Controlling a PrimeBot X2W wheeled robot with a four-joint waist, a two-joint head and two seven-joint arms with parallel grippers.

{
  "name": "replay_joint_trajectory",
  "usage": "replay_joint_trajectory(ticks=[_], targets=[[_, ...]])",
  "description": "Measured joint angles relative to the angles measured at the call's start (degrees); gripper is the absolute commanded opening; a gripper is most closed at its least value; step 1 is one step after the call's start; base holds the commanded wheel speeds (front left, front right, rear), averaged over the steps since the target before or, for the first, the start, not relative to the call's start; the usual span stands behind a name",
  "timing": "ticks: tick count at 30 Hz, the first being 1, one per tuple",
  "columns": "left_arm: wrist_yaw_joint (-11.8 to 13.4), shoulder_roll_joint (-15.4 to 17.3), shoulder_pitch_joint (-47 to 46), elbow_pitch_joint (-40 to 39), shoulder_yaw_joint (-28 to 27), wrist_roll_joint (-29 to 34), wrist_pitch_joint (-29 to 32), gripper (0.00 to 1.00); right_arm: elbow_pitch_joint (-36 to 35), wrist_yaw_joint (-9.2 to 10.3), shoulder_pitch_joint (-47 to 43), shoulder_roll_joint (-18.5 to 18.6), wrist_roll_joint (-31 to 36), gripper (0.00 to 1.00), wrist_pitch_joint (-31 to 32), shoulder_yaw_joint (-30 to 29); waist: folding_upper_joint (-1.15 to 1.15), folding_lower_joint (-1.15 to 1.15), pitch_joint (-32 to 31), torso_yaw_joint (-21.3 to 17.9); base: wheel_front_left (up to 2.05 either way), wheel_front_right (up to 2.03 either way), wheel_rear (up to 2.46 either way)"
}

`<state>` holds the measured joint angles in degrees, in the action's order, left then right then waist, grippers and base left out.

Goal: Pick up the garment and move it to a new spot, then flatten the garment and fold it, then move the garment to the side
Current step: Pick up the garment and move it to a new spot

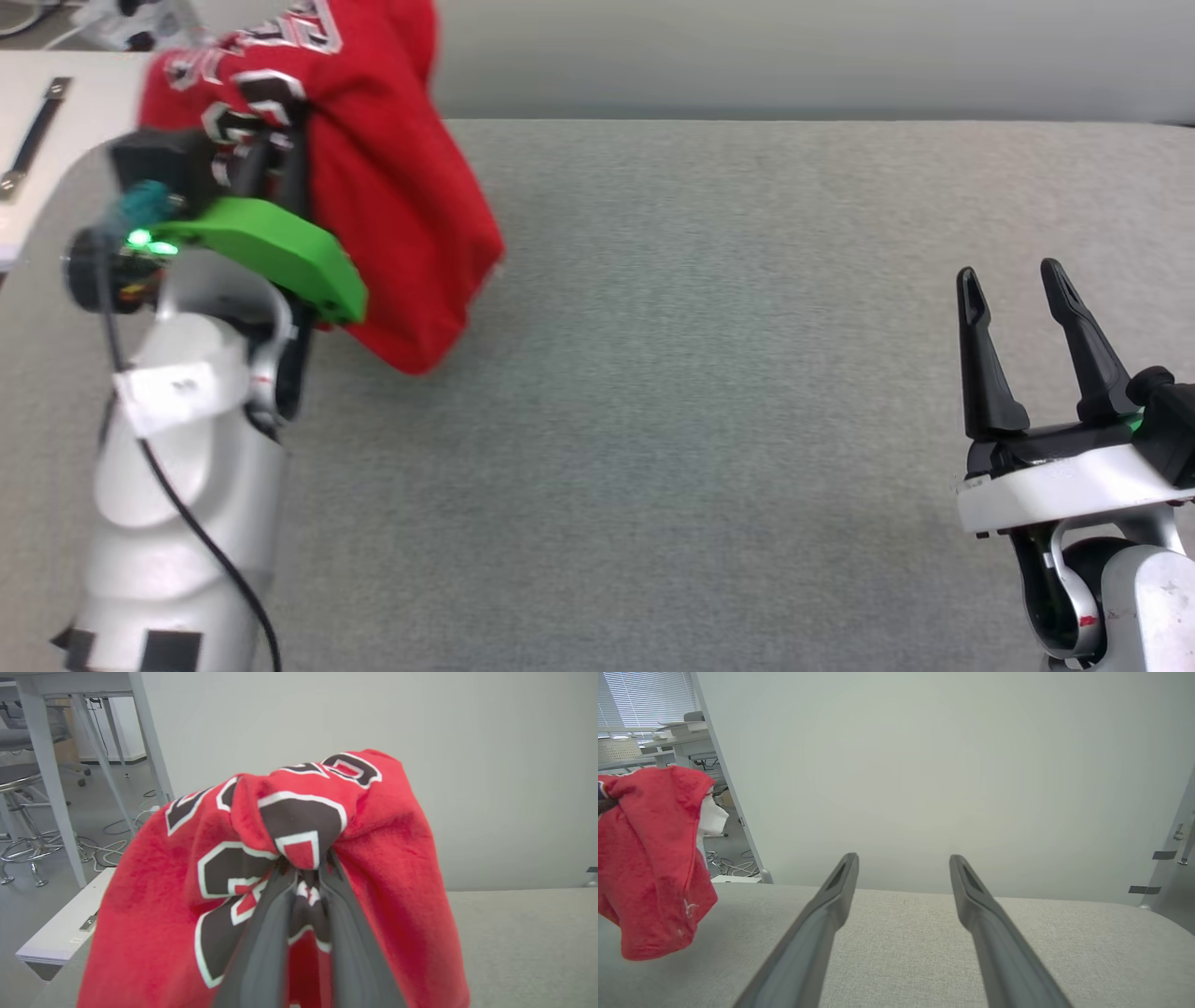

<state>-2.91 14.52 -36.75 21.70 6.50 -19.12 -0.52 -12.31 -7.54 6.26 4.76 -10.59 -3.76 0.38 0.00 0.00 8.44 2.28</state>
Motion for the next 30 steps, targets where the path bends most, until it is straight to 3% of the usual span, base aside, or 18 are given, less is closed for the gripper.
replay_joint_trajectory(ticks=[15, 21, 23, 30], targets=[[-3.0, -9.2, 5.8, -9.7, 18.3, 1.3, 6.3, 0.00, 1.0, 0.00, -0.3, -0.1, -0.5, 1.00, -0.4, -1.1, 0.00, 0.00, 4.5, -9.6, 0.00, 0.00, 0.00], [-3.4, -10.8, 9.3, -6.0, 25.8, 1.3, 8.2, 0.00, 1.5, 0.00, -0.1, -0.1, -1.4, 1.00, -1.2, -0.8, 0.00, 0.00, 7.4, -11.6, 0.00, 0.00, 0.00], [-3.5, -10.9, 11.6, -1.3, 29.0, 0.4, 8.8, 0.00, 2.0, 0.00, 0.1, -0.1, -1.4, 1.00, -1.7, -0.7, 0.00, 0.00, 9.0, -12.7, 0.00, 0.00, 0.00], [-3.8, -11.1, 11.9, 1.3, 31.9, -0.9, 5.8, 0.00, 2.9, 0.00, 0.7, 0.0, -1.4, 1.00, -1.9, -1.1, 0.00, 0.00, 9.8, -12.1, 0.00, 0.00, 0.00]])
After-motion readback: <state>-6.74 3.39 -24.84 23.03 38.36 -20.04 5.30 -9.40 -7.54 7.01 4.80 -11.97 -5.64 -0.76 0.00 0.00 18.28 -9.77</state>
